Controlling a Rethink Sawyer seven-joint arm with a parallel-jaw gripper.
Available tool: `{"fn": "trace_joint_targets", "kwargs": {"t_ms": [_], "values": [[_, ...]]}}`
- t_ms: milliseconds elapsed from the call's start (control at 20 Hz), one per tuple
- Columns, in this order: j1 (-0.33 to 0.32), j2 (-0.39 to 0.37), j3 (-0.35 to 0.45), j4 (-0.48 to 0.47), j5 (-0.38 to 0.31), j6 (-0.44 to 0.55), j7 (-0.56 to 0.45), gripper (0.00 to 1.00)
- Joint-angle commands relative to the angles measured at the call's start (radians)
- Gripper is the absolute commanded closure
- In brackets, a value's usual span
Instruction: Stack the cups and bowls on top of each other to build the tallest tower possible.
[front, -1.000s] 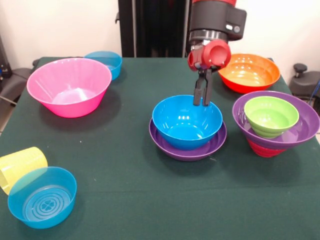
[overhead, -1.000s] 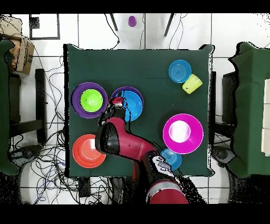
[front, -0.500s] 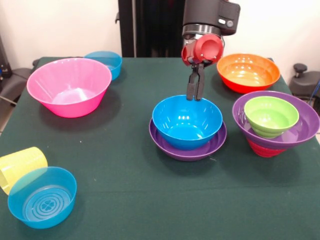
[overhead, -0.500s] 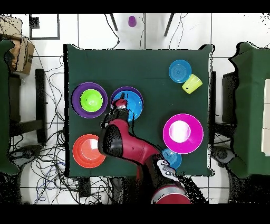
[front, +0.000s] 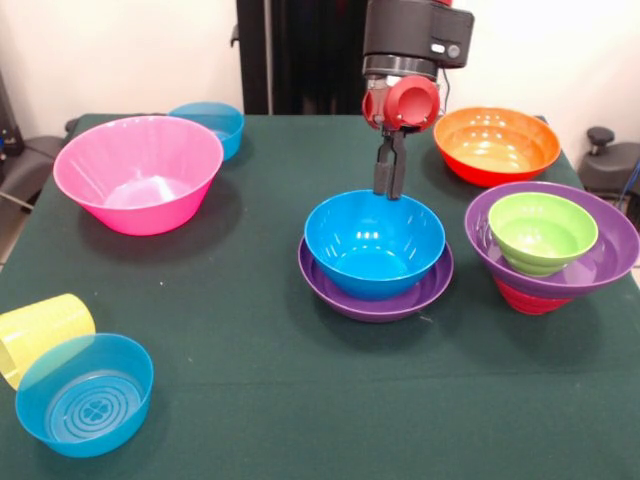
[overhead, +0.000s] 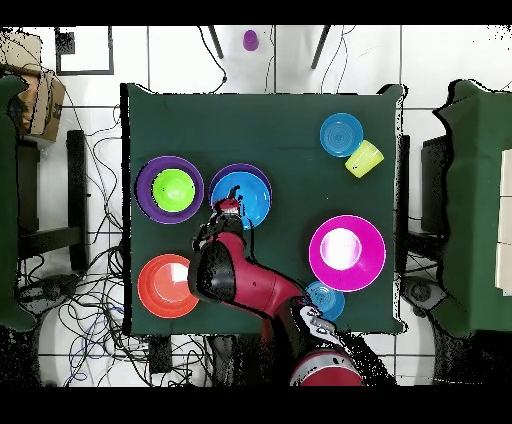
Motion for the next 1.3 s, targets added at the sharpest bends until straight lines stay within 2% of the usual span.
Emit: {"fn": "trace_joint_targets", "kwargs": {"t_ms": [50,300,550,650,1000,1300], "values": [[-0.01,0.031,0.074,0.059,-0.038,0.197,0.075,0.0],[-0.017,0.029,0.082,0.065,-0.038,0.245,0.075,0.0],[-0.027,-0.011,0.078,0.098,-0.03,0.377,0.045,0.0],[-0.031,-0.02,0.073,0.111,-0.036,0.4,0.041,0.0],[-0.044,-0.021,0.067,0.125,-0.063,0.397,0.052,0.0],[-0.039,0.0,0.035,0.094,-0.065,0.337,0.067,0.0]]}}
